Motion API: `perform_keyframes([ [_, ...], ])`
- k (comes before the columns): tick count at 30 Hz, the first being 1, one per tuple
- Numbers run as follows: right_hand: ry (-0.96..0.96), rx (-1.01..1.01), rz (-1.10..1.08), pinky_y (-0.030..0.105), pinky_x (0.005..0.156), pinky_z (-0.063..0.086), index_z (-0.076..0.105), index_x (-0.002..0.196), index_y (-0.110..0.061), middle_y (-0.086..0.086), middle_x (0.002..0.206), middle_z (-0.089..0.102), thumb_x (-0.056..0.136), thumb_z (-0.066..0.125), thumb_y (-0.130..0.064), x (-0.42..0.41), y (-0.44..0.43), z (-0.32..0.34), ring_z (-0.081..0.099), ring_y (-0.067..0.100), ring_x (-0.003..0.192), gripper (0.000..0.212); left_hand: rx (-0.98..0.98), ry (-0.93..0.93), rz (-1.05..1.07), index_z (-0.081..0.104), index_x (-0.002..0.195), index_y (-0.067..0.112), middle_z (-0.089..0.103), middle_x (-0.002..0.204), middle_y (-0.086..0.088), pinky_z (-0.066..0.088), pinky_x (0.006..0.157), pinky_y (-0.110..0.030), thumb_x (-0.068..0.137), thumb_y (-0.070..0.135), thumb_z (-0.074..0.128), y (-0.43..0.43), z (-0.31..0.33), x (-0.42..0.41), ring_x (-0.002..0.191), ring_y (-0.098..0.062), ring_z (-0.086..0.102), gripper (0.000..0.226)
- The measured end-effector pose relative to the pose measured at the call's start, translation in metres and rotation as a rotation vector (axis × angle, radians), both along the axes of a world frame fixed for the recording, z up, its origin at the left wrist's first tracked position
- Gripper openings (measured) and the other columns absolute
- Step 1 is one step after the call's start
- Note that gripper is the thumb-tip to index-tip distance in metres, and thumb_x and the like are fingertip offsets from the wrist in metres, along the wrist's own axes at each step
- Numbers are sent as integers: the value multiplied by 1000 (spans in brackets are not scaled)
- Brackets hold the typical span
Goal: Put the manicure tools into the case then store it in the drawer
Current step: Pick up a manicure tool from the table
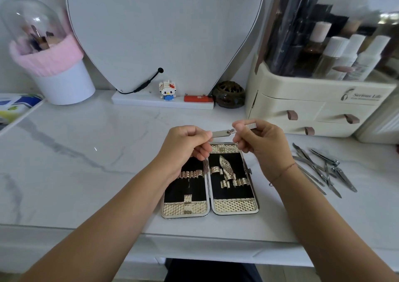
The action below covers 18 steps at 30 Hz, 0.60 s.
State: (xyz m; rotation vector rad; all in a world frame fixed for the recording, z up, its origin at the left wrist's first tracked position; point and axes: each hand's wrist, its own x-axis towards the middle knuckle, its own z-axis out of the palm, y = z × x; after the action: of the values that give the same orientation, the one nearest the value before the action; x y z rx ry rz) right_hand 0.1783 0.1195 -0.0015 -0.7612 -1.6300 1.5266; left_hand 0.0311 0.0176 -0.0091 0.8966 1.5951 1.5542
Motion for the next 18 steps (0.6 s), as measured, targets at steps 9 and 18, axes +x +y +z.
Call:
perform_keyframes([
  [9,-387,215,-277,25,51,45,64,87,-7,2,59,64,92,44,-13,10,16,-11,49,11,47,22,-77,689,69,73,86,25,67,86,11,38,67,-6,84,31,66,-1,-11,-4,80,1,56,10],
  [18,-450,217,-286,24,49,44,60,88,-6,5,56,63,91,39,-10,6,17,-13,50,12,43,22,-135,716,43,74,94,32,65,94,13,41,94,-47,85,41,62,4,-18,-10,95,-9,56,18],
])
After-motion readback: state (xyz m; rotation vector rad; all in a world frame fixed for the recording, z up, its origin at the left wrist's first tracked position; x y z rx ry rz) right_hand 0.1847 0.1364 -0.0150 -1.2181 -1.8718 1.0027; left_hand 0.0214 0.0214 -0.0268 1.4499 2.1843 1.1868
